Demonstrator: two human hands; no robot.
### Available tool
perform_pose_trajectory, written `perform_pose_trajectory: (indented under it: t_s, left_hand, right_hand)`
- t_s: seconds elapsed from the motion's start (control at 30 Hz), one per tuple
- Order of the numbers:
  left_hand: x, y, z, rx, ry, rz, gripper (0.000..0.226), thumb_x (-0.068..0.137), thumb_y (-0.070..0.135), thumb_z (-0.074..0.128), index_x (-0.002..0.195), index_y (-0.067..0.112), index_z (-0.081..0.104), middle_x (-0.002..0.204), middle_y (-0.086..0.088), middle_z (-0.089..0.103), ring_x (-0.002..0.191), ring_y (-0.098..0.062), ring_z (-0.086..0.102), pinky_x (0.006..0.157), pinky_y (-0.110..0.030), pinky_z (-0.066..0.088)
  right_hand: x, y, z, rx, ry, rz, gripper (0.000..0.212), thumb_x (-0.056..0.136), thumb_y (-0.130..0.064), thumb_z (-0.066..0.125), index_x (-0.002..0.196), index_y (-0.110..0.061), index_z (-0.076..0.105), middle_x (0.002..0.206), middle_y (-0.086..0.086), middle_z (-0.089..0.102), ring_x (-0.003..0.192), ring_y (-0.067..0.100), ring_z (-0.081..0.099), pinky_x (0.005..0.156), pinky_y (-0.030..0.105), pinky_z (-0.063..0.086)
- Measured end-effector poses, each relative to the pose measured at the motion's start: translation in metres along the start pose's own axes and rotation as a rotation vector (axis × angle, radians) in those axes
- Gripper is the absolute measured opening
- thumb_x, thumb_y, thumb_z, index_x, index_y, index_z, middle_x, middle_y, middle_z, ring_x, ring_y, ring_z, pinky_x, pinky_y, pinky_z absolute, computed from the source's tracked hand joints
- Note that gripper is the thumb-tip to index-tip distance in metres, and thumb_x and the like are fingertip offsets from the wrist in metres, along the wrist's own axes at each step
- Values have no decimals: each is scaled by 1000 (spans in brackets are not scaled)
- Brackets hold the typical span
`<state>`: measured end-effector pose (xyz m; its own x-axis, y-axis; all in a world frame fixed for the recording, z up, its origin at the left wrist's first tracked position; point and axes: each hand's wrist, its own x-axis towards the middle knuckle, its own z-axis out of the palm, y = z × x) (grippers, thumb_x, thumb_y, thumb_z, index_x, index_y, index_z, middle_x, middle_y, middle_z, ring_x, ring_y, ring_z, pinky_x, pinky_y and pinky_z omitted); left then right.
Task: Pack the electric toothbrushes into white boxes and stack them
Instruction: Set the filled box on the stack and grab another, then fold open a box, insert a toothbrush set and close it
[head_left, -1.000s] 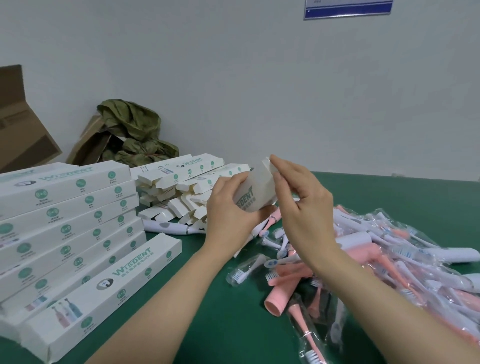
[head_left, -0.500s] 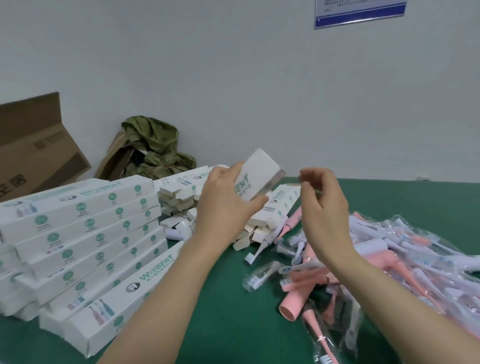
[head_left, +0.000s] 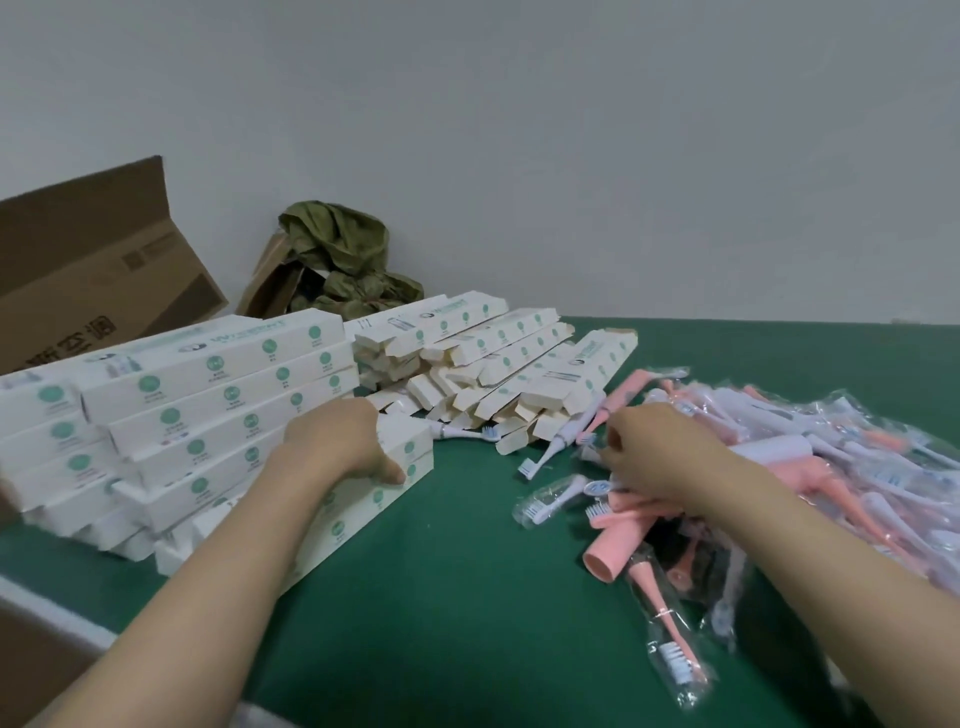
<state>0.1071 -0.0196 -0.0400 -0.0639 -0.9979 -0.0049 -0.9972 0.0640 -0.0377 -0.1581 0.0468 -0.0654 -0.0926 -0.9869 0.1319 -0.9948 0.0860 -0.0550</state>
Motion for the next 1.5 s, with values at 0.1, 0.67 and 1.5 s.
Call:
perform_pose_trajectory:
  t_s: [0.1, 0.67, 1.5]
  left_hand:
    - [-6, 7, -1, 77, 30, -10, 46, 71, 55, 74, 78, 20, 45, 85, 5, 53, 83, -17, 53, 64, -28, 40]
    - [34, 160, 19, -606, 348, 285, 51, 81, 30, 68, 123, 12, 46, 120, -12, 50, 102, -27, 51, 71, -30, 35]
    - [-48, 123, -64, -1010, 514, 1032, 70, 63, 25, 81, 122, 39, 47, 115, 19, 59, 112, -3, 55, 97, -27, 46]
  right_hand:
    - [-1, 0, 0, 51, -67, -72, 36, 97, -34, 44, 87, -4, 61, 87, 10, 68, 64, 16, 51, 67, 29, 48]
    - [-7, 29, -18, 157, 97, -136, 18, 87, -13, 48, 77, -16, 63, 79, 1, 66, 69, 20, 56, 61, 29, 44]
    - [-13, 5, -39, 738, 600, -364, 43, 85, -3, 61, 98, -39, 41, 86, -30, 45, 82, -22, 48, 65, -2, 36]
